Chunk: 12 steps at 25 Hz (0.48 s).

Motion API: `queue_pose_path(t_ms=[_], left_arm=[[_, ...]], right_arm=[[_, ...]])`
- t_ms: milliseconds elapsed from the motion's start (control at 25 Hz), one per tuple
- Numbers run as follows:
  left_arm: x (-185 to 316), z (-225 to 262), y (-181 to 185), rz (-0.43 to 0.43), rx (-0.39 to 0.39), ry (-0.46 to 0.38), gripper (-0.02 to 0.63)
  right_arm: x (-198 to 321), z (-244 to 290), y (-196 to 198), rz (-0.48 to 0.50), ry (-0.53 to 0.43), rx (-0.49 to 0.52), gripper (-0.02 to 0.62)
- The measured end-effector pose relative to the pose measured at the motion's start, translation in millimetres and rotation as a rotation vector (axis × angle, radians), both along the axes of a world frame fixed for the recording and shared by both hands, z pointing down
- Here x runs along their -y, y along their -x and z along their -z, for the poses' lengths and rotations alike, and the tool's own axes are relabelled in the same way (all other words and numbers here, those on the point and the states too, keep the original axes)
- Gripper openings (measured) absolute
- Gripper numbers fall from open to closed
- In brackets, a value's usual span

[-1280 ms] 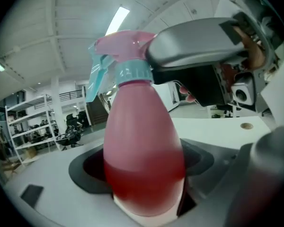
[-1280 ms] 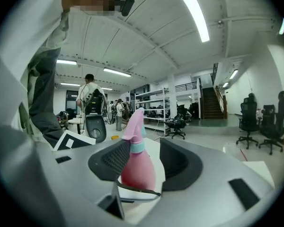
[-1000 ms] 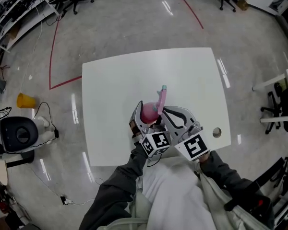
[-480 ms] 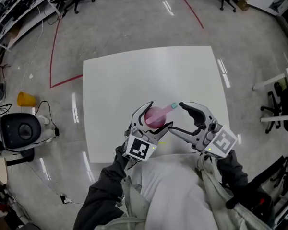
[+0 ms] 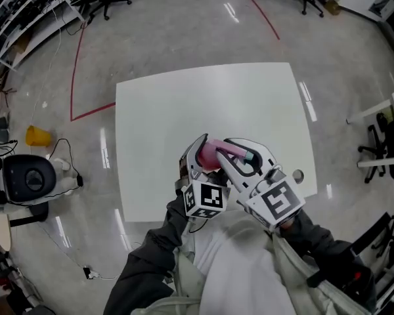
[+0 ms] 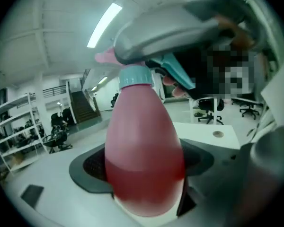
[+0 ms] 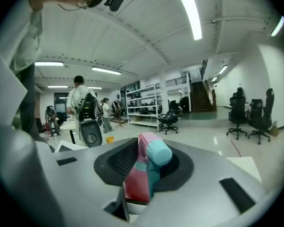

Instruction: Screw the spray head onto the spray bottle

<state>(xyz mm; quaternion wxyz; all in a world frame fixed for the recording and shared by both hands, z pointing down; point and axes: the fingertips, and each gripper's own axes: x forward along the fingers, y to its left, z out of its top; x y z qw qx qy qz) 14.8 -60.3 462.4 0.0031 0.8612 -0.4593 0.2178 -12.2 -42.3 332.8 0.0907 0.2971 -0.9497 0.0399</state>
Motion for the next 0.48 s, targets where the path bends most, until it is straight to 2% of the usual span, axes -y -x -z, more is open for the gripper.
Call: queue_pose_path(t_ms=[80,160,200,240,320,480], left_arm=[[0,3,-5,0.013,-0.065,0.022,0.433],[-6,11,-14,-0.051,-0.139,0.018,0.433],[-10,14,-15,-0.087,-0.147,0.013,0.433],[-13,15,-13,-0.114,-0.140,0.009,0.433],[-14,14,-5,-0.127,-0.118,0.012,0.433],[-10,8,13,-0.040,-0.081,0.063,0.431]], right_arm=[[-4,3,7,-0.039,-0.042,-0.024,0.082],[-12,9,6,-0.005,-0.045,0.016,0.093],[-15,11,3,0.029,-0.024,0.047,0.135],[-18,13,-3,0.070,-0.004,0.069,0.163],[-20,15,-13,0.145,-0.003,0.071,0.167],[-34,12,-19,0.194,0.028,0.045,0.166]])
